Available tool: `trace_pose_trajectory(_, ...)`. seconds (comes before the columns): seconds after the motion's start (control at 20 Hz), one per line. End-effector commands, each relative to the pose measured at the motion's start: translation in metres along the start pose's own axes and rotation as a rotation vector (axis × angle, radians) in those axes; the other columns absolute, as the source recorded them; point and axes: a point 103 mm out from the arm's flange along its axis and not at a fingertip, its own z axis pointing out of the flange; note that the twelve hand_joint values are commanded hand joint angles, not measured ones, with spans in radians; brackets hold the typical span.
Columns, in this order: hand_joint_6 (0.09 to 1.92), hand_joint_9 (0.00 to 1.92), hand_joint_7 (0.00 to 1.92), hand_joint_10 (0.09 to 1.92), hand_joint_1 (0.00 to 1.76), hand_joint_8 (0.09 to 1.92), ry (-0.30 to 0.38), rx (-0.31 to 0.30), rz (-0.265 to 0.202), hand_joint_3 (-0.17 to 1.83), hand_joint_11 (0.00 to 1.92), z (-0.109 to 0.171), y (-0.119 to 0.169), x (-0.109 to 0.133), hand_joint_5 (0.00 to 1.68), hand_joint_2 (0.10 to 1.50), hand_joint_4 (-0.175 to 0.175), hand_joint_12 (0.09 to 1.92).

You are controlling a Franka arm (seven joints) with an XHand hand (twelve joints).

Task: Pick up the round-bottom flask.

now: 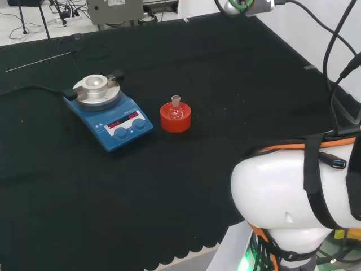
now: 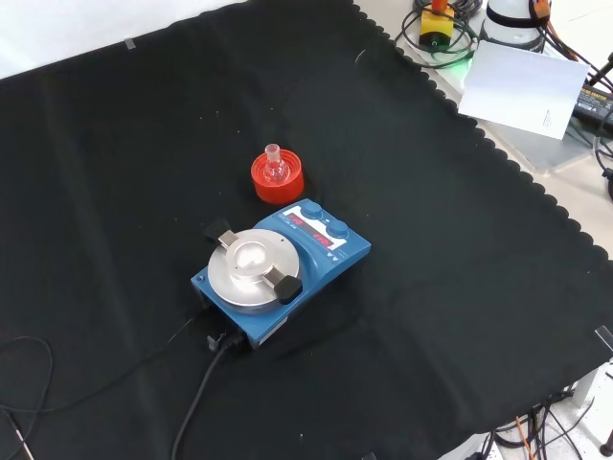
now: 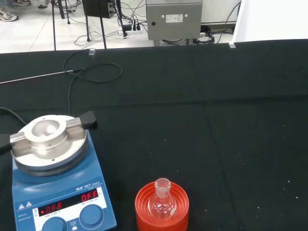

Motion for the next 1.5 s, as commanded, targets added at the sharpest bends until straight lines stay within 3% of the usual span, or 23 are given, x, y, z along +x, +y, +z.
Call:
trace_pose_trajectory(0.05,0.34,0.17,0.09,0.69,0.07,0.58,-0.005,-0.008,0.006,0.57,0.00,0.000,-0.002,0.001,0.21,1.17,-0.023,1.03)
trace_pose_trajectory(0.25,0.15,0.16,0.10,0.68,0.03,0.53,0.003,-0.011,0.005,0.32,0.00,0.002,-0.004,0.015,0.28,1.31,-0.019,1.01)
trace_pose_trajectory(0.55,0.12,0.16,0.11,0.68,0.04,0.53,-0.004,-0.007,0.006,0.28,0.00,0.006,0.000,0.014,0.30,1.32,-0.019,1.00)
trace_pose_trajectory(0.85,0.09,0.21,0.16,0.69,0.19,0.54,0.018,-0.034,0.022,0.23,0.00,0.022,0.016,0.005,0.31,1.27,-0.018,1.02)
trace_pose_trajectory(1.2,0.09,0.29,0.22,0.70,0.38,0.59,0.102,-0.030,0.087,0.20,0.00,0.067,0.051,-0.024,0.35,1.18,-0.025,1.13)
trace_pose_trajectory(1.5,0.09,0.35,0.26,0.71,0.45,0.62,0.172,-0.014,0.065,0.20,0.00,0.124,0.110,-0.037,0.37,1.12,-0.033,1.19)
